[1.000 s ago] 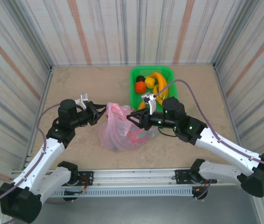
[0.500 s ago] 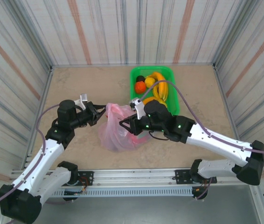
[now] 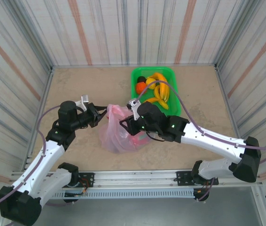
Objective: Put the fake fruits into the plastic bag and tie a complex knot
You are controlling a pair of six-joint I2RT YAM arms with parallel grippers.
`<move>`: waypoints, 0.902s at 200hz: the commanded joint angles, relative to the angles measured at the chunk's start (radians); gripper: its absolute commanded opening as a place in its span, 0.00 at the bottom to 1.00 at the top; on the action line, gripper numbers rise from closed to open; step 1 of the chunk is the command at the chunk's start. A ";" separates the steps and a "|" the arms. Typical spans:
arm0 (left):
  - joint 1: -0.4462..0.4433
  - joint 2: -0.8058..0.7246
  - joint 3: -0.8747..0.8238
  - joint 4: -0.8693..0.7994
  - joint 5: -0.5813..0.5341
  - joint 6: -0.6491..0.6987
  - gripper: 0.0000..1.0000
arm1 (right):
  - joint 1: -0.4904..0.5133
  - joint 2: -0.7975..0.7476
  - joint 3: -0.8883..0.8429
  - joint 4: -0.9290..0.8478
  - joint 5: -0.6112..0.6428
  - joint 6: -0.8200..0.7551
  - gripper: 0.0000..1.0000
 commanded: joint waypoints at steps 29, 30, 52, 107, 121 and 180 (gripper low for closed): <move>-0.004 -0.015 0.018 -0.021 -0.011 -0.008 0.00 | 0.008 0.031 0.043 -0.064 0.068 -0.015 0.37; -0.004 -0.015 0.018 -0.022 -0.010 -0.008 0.00 | 0.008 0.031 0.044 -0.064 0.069 -0.015 0.37; -0.004 -0.015 0.018 -0.022 -0.012 -0.007 0.00 | 0.007 0.036 0.047 -0.087 0.087 -0.009 0.37; -0.006 -0.014 0.020 -0.021 -0.007 -0.006 0.00 | 0.008 0.059 0.046 -0.066 0.102 -0.015 0.40; -0.006 -0.014 0.022 -0.021 -0.006 -0.006 0.00 | 0.009 0.064 0.043 -0.055 0.105 -0.019 0.40; -0.006 -0.011 0.024 -0.021 -0.003 -0.001 0.00 | 0.008 0.075 0.032 -0.023 0.137 -0.046 0.41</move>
